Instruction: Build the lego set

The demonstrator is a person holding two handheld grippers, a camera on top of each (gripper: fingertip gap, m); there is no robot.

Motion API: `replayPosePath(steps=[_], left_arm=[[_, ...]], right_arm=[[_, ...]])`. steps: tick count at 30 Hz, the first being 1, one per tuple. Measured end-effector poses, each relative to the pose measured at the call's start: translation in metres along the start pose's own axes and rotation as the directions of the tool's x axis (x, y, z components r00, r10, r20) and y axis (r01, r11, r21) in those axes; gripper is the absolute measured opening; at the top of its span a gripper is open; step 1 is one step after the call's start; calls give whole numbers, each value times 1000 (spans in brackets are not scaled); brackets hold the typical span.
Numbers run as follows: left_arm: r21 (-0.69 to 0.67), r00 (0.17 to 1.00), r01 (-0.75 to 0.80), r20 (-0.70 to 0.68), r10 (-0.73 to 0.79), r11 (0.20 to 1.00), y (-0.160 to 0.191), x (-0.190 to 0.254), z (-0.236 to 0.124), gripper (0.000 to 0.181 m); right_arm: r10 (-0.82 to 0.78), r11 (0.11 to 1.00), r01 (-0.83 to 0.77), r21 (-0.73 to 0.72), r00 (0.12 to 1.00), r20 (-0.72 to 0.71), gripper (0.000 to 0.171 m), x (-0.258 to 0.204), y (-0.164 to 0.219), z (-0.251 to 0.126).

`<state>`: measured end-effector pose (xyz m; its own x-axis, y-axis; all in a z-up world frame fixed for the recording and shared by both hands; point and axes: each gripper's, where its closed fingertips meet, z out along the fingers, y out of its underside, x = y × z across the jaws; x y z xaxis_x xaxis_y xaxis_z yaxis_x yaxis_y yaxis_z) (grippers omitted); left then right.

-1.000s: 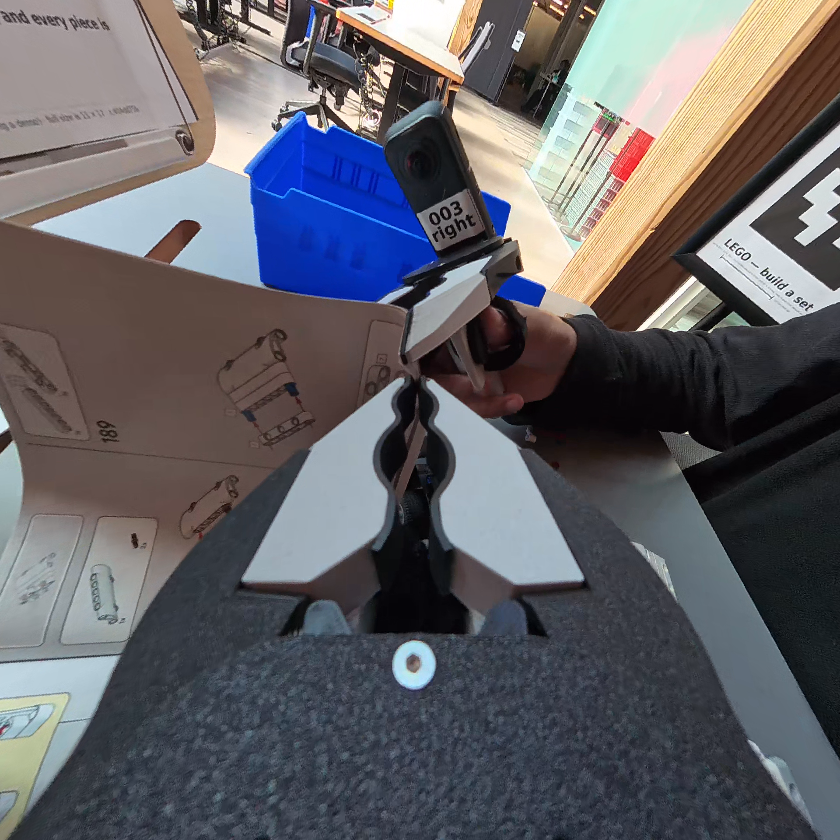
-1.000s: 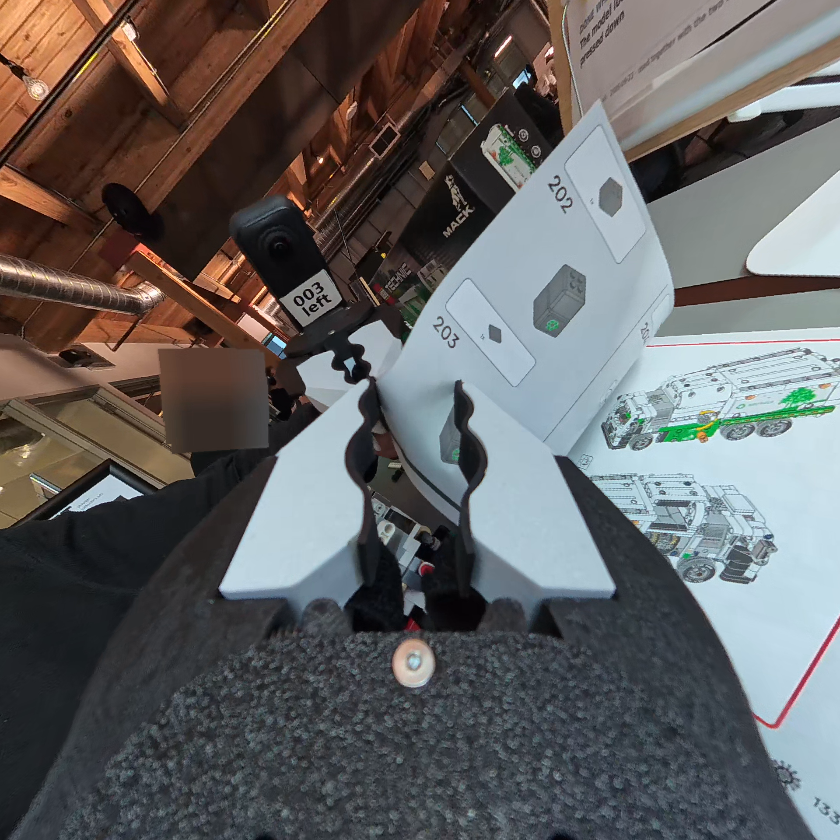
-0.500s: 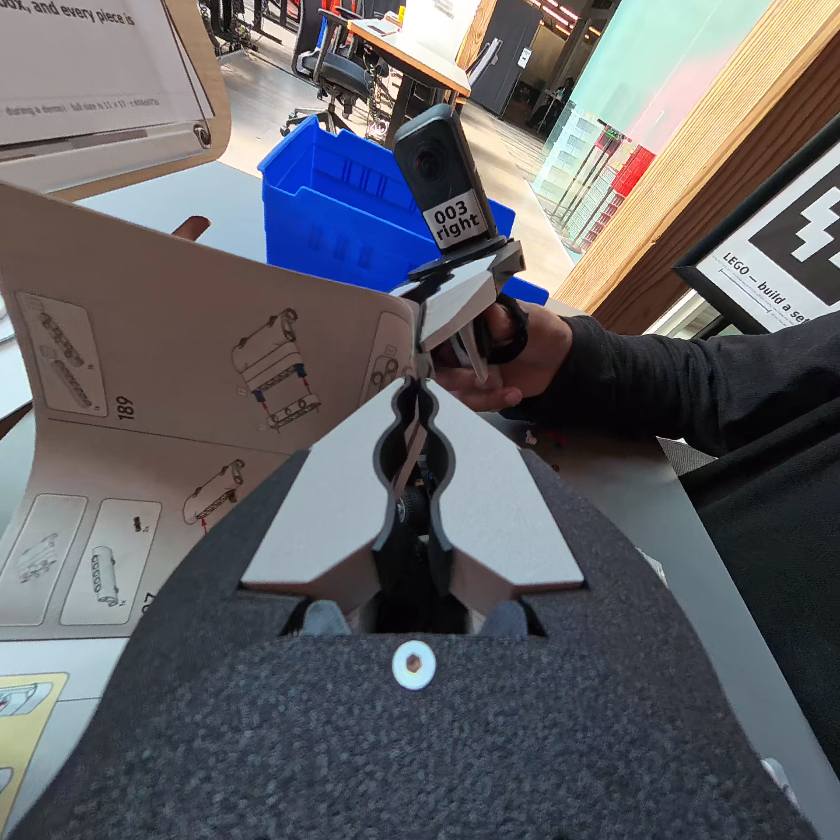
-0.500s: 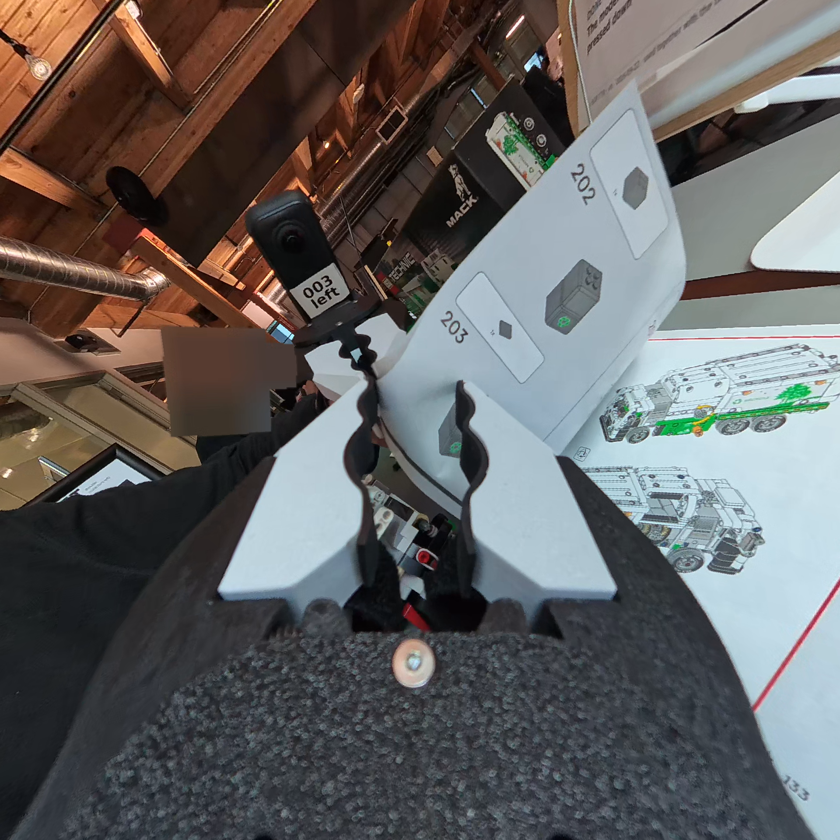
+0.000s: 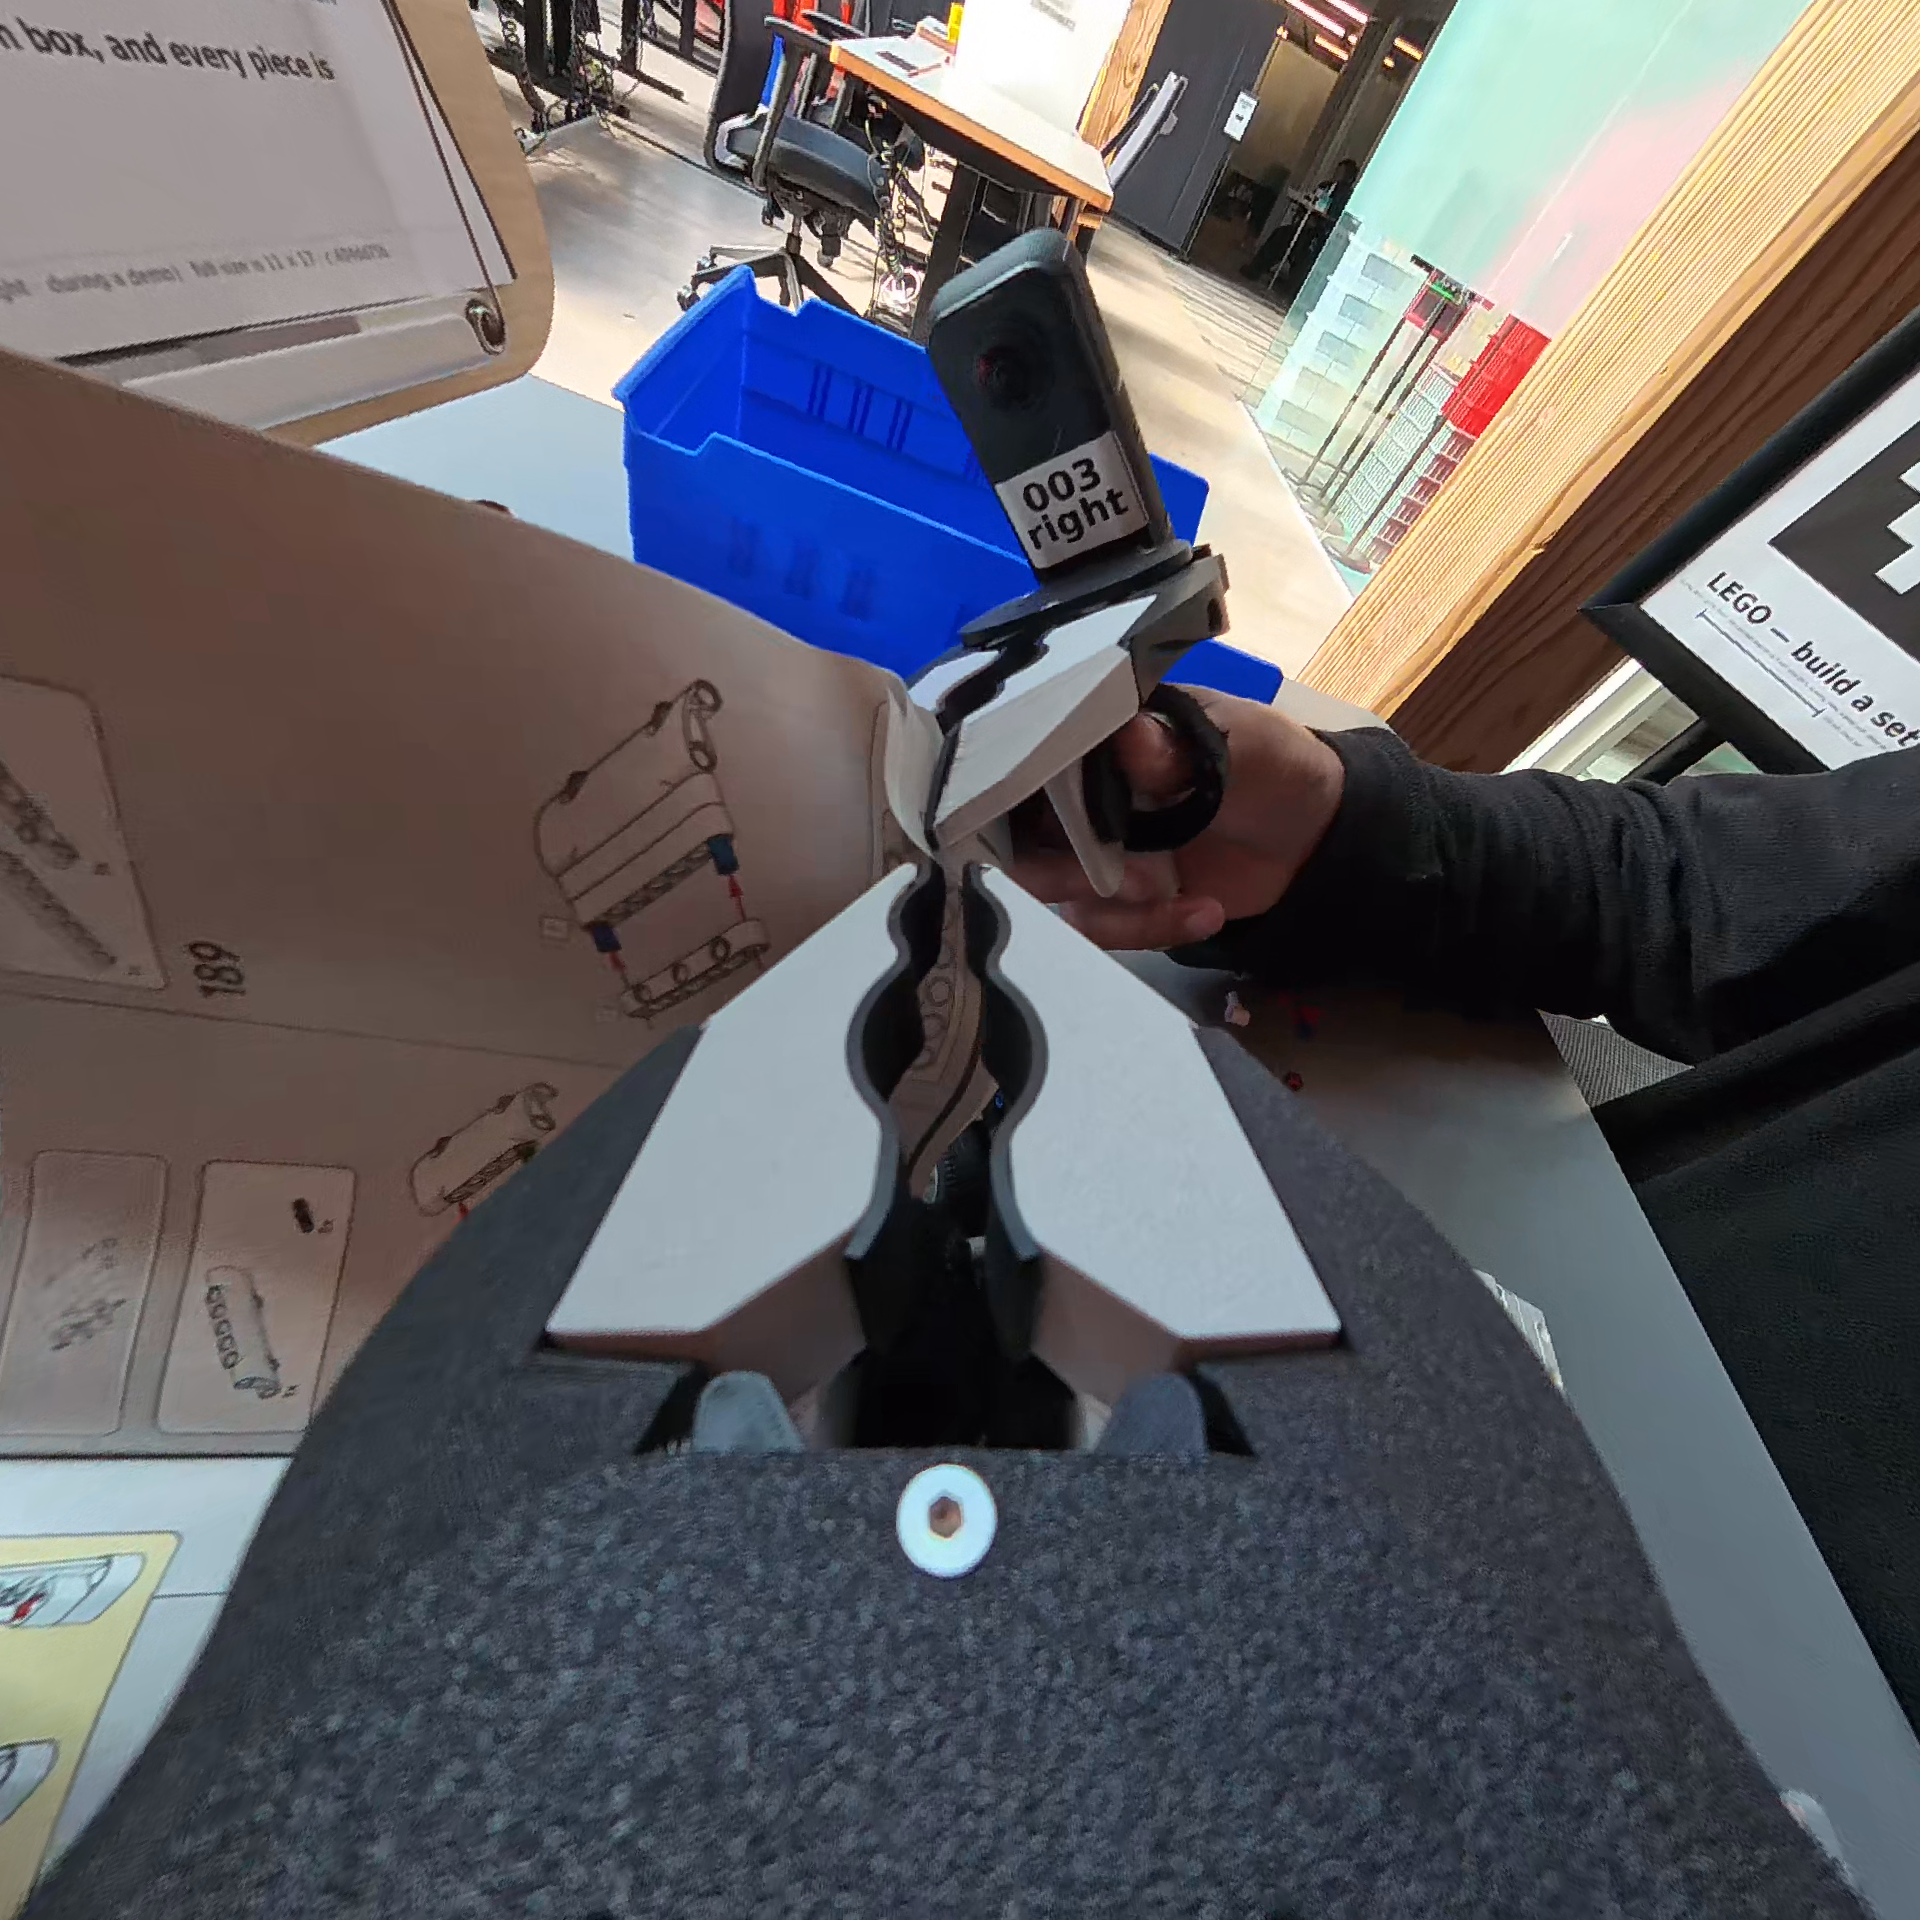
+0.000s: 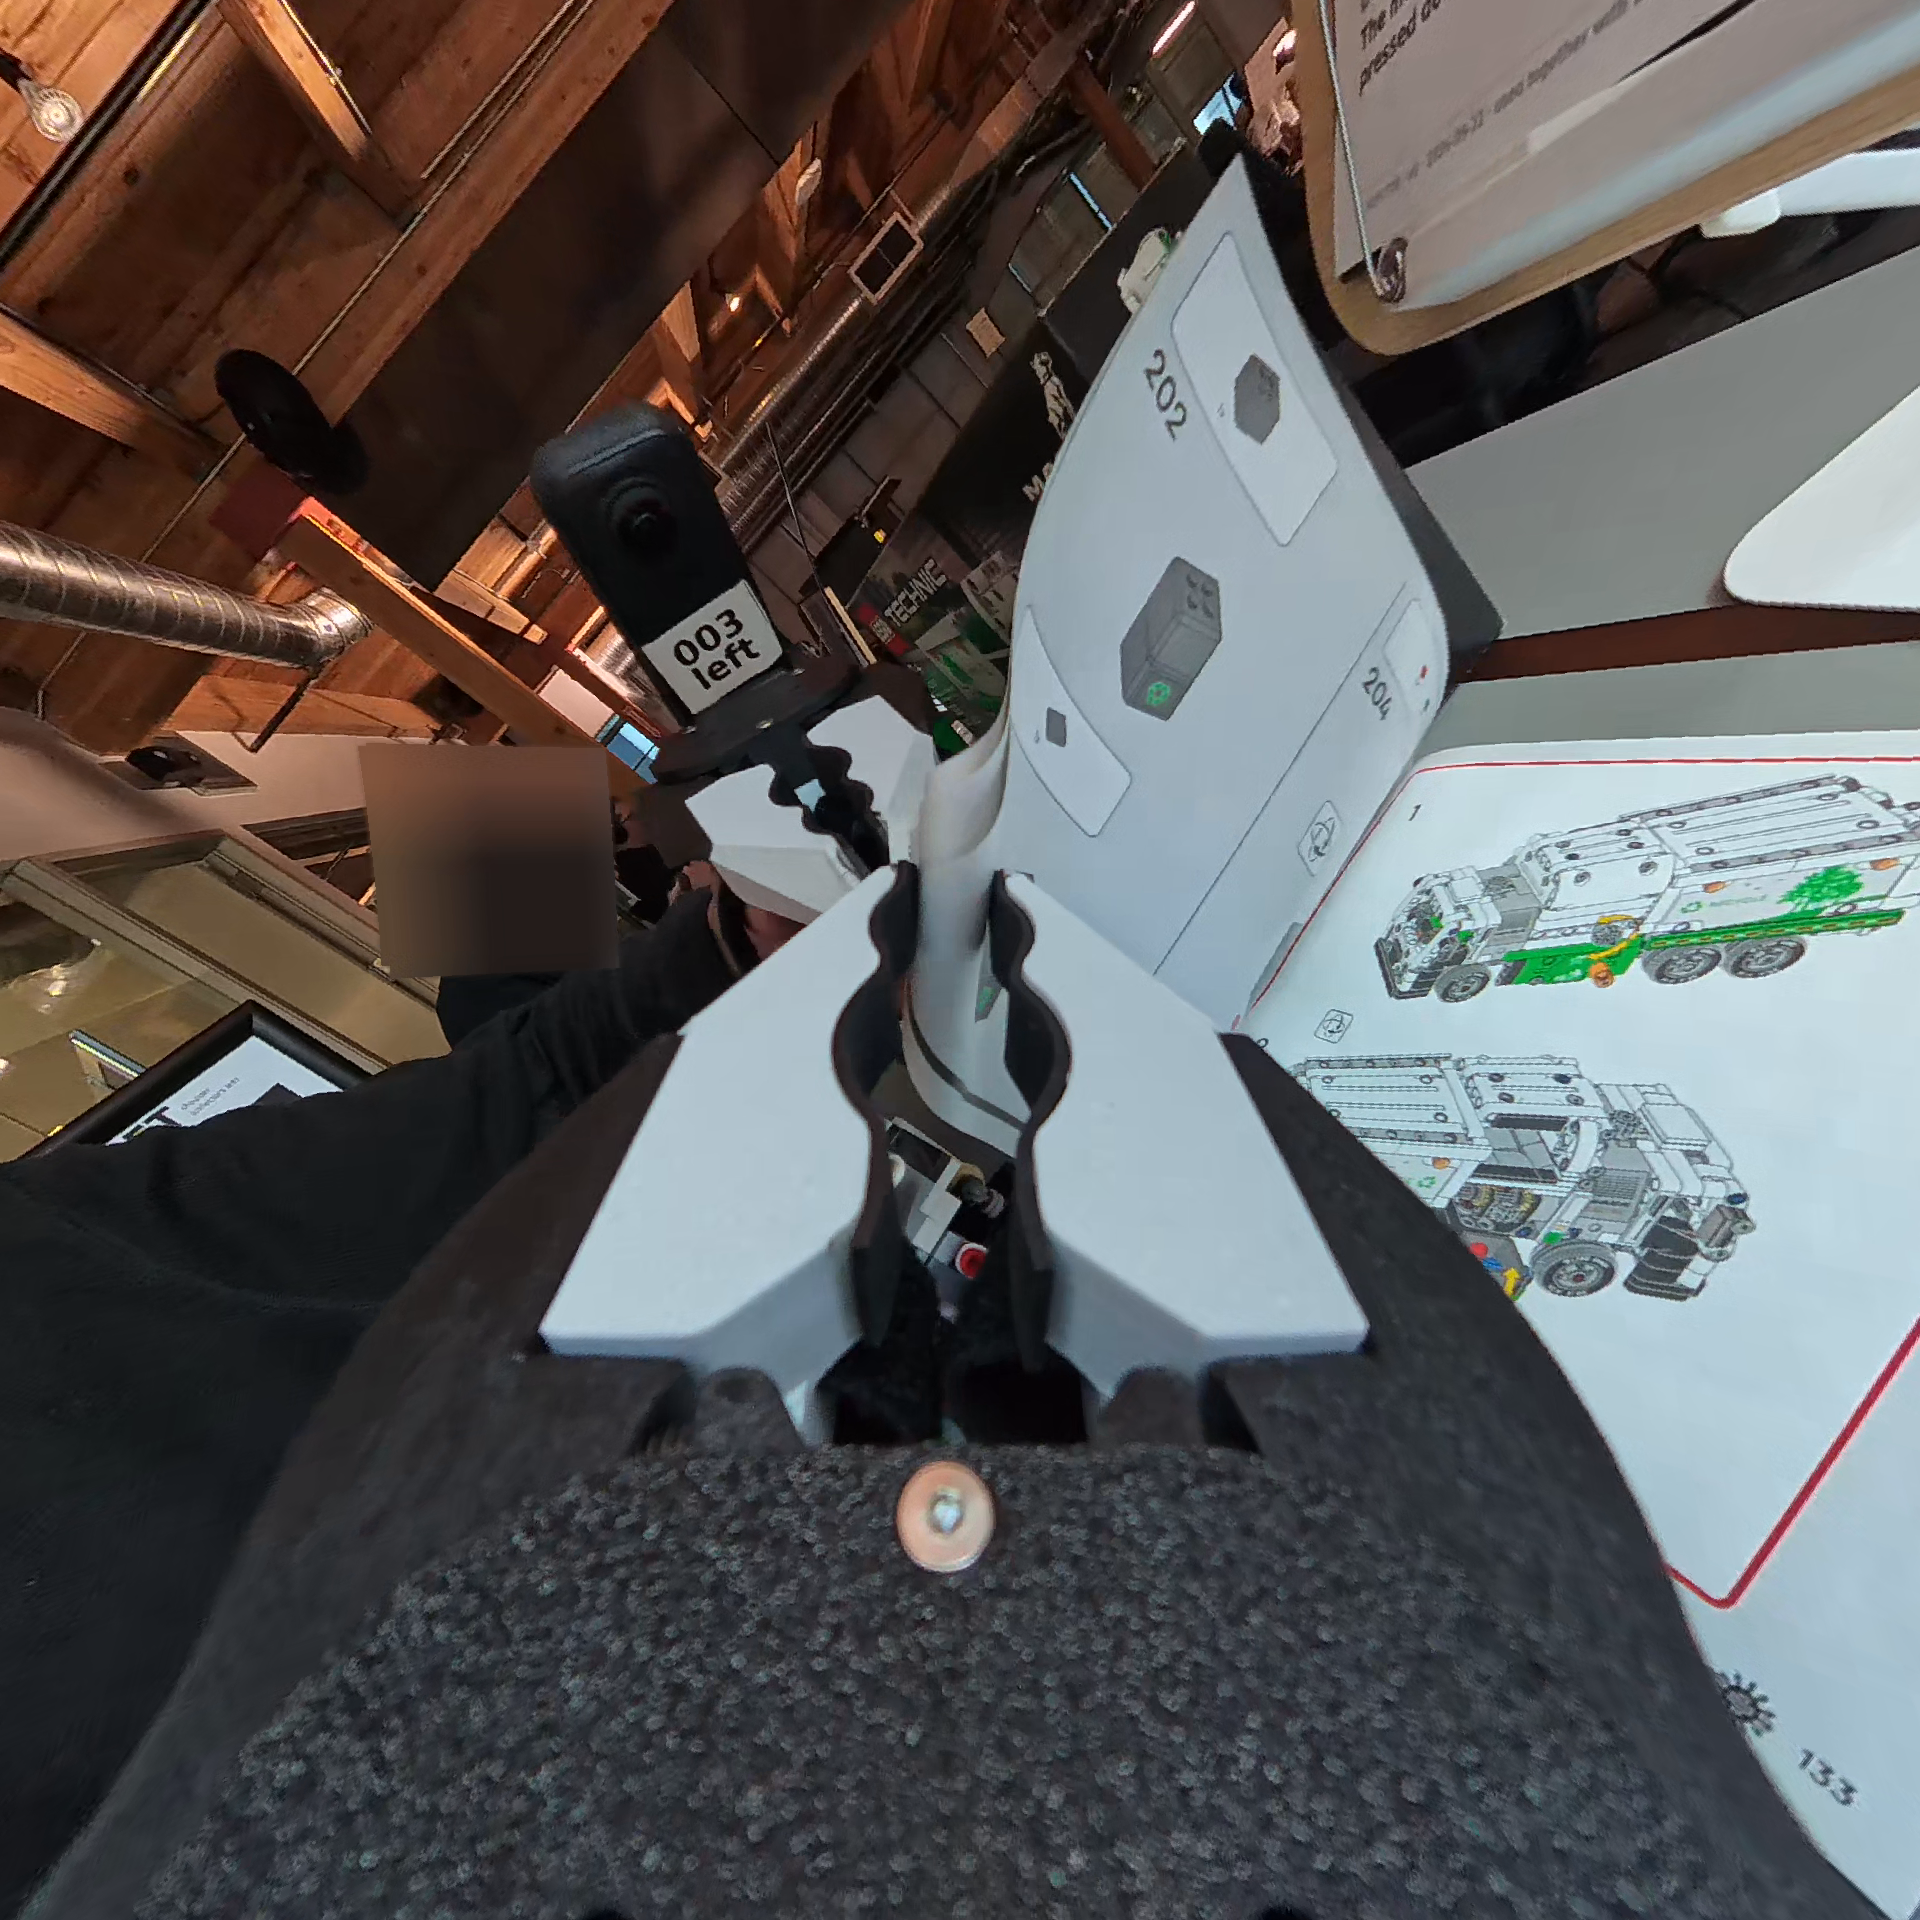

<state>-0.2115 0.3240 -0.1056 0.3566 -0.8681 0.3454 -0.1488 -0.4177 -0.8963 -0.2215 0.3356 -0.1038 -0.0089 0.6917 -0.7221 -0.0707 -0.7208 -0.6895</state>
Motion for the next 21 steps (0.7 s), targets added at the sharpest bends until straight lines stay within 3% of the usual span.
replayPosePath(steps=[9, 14, 17, 21], left_arm=[[38, 997, 47, 55, -50, 998, 0, -13, -13, 0], [68, 989, 58, 134, -67, 996, 4, -23, -40, 0], [88, 981, 47, 183, -62, 995, 0, -22, -55, 0], [69, 967, 5, 253, -22, 998, -4, -15, -66, 0]], right_arm=[[-20, 1000, 20, 3, 998, -64, 13, 10, -2, -6], [-129, 992, 124, -40, 970, -208, 18, 23, -2, -19], [-258, 966, 217, -144, 877, -407, 28, 41, 1, -35], [-450, 893, 328, -308, 643, -620, 42, 50, -3, -69]])
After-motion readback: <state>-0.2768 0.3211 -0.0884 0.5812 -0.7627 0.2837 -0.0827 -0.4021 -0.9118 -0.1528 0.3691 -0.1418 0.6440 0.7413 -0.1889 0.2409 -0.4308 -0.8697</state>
